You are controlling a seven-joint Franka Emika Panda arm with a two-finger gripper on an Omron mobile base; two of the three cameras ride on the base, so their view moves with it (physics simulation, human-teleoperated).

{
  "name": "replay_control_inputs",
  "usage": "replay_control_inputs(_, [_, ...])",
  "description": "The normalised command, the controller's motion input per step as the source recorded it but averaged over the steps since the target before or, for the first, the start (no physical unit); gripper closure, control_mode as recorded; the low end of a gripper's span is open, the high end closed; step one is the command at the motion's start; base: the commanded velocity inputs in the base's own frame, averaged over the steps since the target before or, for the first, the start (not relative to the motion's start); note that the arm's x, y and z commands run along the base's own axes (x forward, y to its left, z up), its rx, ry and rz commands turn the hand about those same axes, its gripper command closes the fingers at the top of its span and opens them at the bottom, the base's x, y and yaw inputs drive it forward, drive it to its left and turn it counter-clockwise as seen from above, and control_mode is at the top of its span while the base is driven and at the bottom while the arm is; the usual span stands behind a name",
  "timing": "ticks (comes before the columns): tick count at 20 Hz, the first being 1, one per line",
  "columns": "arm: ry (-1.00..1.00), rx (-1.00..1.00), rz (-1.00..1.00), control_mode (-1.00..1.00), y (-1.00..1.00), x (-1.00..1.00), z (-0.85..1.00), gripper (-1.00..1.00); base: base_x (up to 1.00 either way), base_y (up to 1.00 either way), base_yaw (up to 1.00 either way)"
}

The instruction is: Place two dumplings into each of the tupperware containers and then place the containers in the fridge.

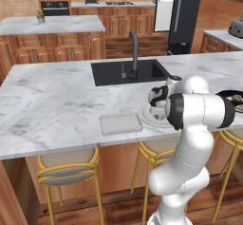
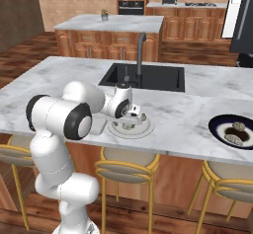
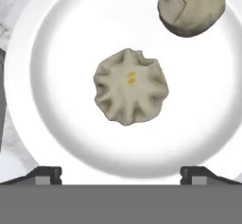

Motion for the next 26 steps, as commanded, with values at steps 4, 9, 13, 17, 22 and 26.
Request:
replay_control_inputs(4, [-0.01,0.00,0.00,-1.00,0.00,0.22,-0.36,-1.00,0.00,0.00,0.00])
replay_control_inputs(9, [-0.05,0.00,0.00,-1.00,0.00,0.20,-0.32,-1.00,0.00,0.00,0.00])
replay_control_inputs(13, [-0.07,0.00,0.00,-1.00,0.00,0.26,-0.25,-1.00,0.00,0.00,0.00])
replay_control_inputs(17, [-0.06,0.00,0.00,-1.00,0.00,0.41,-0.23,-1.00,0.00,0.00,0.00])
replay_control_inputs(22, [-0.01,0.00,0.00,-1.00,0.00,0.44,-0.08,-1.00,0.00,0.00,0.00])
replay_control_inputs(26, [0.00,0.00,0.00,-1.00,0.00,0.32,-0.01,-1.00,0.00,0.00,0.00])
